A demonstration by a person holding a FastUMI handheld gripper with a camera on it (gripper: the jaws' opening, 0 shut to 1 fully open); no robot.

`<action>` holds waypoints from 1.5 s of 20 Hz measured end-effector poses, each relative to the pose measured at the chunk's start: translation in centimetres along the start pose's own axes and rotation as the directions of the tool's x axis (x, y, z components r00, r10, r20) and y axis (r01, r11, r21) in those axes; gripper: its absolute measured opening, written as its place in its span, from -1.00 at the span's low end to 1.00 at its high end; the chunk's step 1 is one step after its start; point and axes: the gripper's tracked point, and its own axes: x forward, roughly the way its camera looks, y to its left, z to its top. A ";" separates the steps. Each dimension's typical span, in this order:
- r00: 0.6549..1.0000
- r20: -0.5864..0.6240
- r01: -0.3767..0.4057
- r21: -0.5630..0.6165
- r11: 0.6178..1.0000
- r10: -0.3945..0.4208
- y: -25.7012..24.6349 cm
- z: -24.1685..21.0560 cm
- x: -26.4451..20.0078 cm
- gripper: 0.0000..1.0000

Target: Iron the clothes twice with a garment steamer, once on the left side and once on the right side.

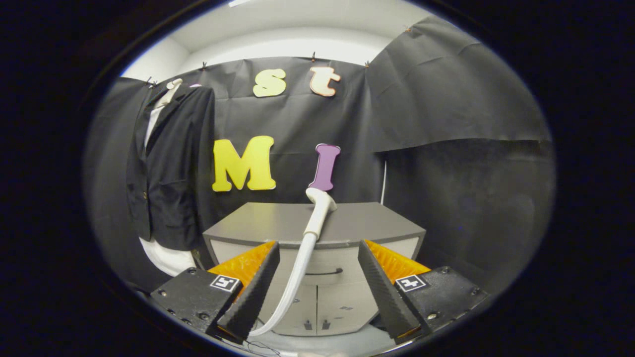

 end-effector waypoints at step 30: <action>0.950 -0.300 -0.034 0.174 0.984 0.085 1.3 -1.4 22.9 -0.20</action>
